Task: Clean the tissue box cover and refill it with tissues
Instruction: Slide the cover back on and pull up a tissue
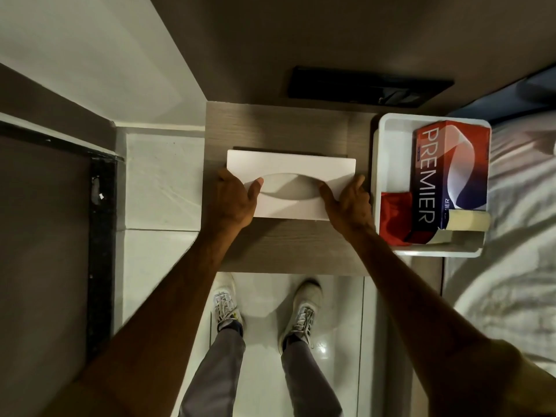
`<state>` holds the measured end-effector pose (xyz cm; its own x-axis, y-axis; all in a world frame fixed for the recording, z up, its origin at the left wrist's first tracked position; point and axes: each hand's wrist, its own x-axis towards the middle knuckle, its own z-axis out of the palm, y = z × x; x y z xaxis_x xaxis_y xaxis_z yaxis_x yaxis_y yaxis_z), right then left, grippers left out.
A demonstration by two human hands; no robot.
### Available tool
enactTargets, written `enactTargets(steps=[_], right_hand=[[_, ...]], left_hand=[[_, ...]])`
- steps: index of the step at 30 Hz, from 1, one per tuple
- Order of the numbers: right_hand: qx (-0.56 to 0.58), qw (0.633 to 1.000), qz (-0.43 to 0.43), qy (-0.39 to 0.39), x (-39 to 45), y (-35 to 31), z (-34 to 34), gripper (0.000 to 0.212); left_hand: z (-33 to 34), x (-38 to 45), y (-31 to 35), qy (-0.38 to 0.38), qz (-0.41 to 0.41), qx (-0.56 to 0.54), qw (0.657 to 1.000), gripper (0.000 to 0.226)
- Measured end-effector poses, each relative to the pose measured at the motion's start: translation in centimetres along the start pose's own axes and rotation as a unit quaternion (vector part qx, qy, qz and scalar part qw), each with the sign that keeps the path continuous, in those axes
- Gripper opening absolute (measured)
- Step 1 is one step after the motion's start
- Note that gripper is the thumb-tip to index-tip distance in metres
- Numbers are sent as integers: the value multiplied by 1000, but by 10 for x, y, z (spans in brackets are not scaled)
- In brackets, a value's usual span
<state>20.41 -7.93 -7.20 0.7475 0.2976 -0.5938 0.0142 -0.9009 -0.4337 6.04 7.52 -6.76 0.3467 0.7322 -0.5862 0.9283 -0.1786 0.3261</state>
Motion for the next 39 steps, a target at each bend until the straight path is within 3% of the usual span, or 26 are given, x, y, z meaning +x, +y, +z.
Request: enactTargets(steps=[21, 26, 31, 33, 36, 37, 39], right_hand=[[-29, 999, -21, -25, 10, -8, -7, 79], [-14, 1000, 7, -7, 5, -7, 1, 86], [-70, 997, 11, 17, 1, -12, 5, 91], [-127, 990, -30, 55, -7, -16, 4, 93], [-208, 935, -232, 170, -20, -25, 6, 65], [-217, 911, -304, 176, -20, -28, 9, 52], [-223, 889, -382, 114, -14, -38, 19, 41]], left_hand=[[-3, 8, -4, -11, 4, -1, 1000, 77], [10, 13, -6, 2, -15, -11, 1000, 82], [13, 15, -15, 11, -8, -25, 1000, 85], [14, 14, -18, 17, 1, -27, 999, 82], [18, 13, -27, 44, 25, -19, 999, 76], [20, 14, -29, 49, 31, -15, 998, 75], [23, 16, -32, 51, 37, -12, 998, 75]])
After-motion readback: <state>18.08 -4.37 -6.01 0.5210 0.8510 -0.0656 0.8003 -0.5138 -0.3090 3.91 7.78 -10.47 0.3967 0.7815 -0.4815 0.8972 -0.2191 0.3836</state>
